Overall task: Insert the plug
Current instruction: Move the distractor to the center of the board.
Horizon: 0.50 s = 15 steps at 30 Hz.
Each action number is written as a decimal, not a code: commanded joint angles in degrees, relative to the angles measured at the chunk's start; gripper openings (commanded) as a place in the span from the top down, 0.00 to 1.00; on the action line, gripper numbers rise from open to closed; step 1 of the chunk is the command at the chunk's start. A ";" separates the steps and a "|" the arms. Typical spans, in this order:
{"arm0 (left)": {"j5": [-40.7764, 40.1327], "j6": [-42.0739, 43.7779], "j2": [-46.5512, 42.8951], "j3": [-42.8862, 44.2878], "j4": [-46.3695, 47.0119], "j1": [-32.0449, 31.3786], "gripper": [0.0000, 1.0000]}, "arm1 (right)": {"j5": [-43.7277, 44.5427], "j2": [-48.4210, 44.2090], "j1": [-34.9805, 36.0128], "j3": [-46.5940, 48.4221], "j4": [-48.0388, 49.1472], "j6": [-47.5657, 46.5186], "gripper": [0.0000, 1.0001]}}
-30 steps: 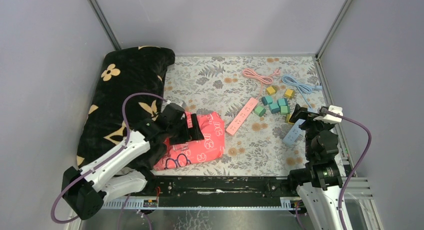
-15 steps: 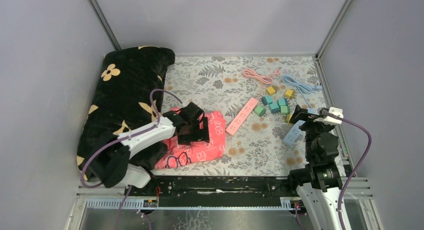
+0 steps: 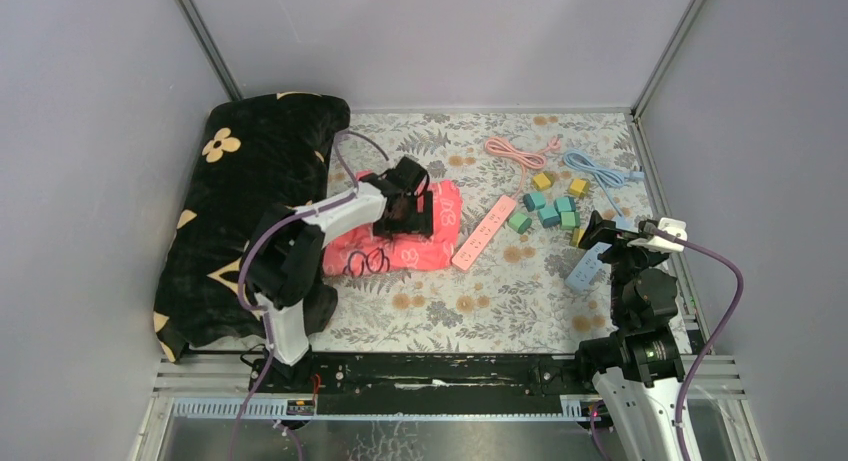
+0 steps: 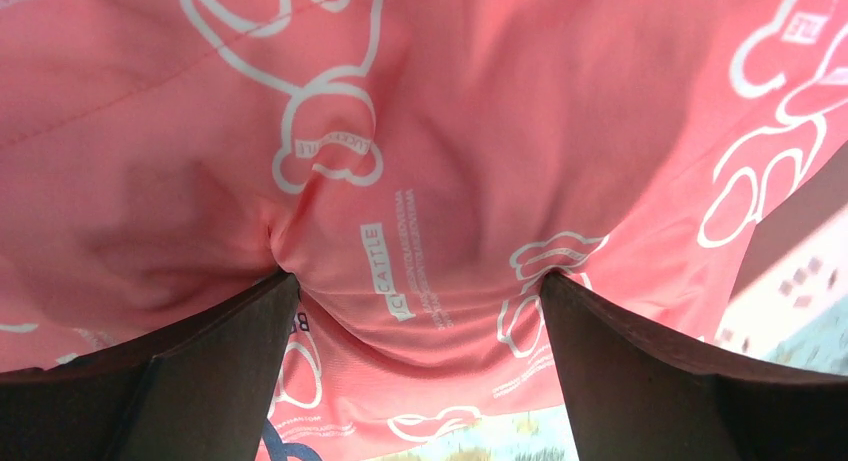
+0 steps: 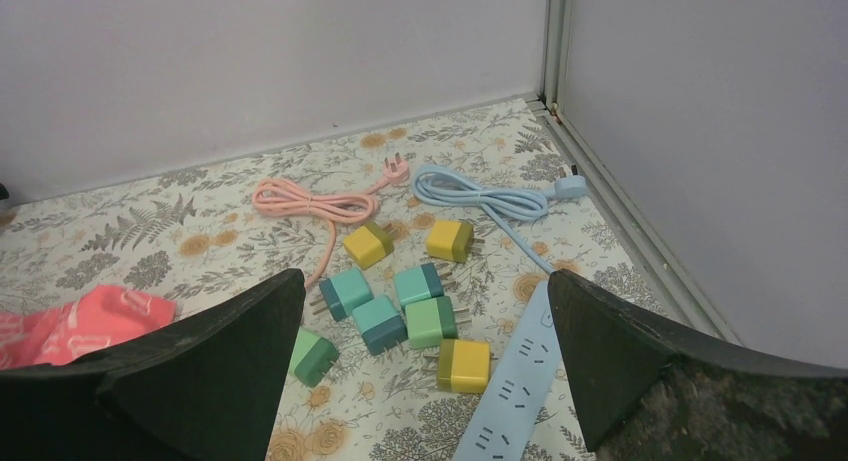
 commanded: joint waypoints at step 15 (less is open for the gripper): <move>-7.95 18.45 31.24 42.09 3.87 13.17 0.00 | 0.31 0.18 0.59 -0.27 3.64 -0.45 0.01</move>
